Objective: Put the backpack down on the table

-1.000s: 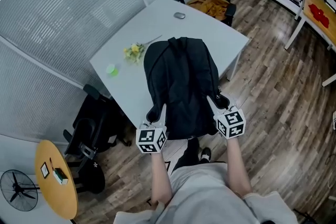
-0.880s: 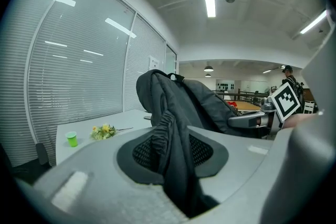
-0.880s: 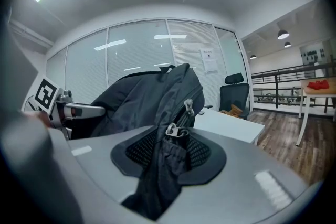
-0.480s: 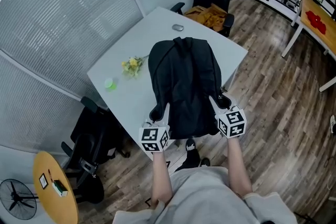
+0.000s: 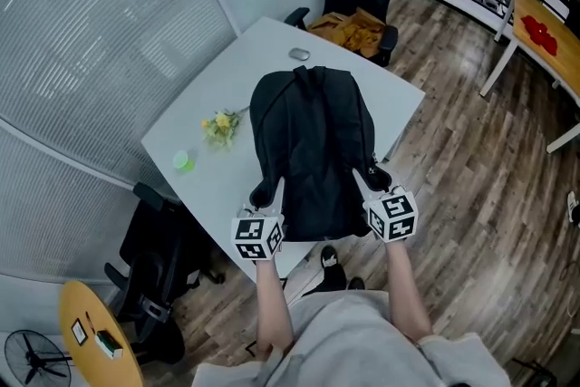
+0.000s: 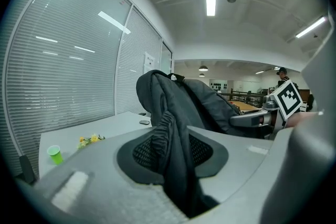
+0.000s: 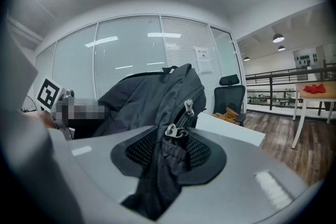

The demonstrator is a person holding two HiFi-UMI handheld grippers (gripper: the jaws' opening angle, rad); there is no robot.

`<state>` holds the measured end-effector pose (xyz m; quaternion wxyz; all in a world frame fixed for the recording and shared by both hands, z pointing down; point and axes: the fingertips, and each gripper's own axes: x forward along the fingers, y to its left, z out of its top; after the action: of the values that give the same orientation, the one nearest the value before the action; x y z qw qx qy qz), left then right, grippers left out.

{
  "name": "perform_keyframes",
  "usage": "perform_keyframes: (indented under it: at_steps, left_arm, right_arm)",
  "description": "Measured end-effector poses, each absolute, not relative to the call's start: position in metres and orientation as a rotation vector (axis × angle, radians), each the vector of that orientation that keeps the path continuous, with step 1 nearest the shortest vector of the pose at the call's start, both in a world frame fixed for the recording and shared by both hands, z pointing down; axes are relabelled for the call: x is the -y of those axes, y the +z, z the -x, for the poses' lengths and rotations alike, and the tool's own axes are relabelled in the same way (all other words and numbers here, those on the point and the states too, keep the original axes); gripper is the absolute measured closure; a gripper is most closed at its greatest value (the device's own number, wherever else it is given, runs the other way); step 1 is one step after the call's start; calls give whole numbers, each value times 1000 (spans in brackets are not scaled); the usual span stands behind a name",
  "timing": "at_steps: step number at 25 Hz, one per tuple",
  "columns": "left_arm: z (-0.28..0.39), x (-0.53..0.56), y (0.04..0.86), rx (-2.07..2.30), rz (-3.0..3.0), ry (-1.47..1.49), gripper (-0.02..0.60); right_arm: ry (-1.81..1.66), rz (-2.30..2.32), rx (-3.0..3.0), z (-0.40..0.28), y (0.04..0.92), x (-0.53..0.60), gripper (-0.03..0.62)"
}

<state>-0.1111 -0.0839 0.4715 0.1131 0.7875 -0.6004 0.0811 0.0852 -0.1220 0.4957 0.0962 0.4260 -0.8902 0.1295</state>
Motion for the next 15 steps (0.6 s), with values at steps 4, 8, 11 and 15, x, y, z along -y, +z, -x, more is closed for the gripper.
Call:
perform_keyframes:
  at_steps: [4,8,11,15]
  left_arm:
    - [114,99,473,1693,-2344,254,477]
    - [125,118,477,1633,-2394,316,477]
    - [132,134,479,1583,-2443,373,477]
    - [136,156,489,1497,-2514,449,477]
  right_arm:
    - [383,-1241,2628,-79,500,128,470]
    - [419,-1236,2620,-68,507,131,470]
    - [473,-1270,2601,-61,512,133,468]
    - [595,-1367,2551,-54,528,139,467]
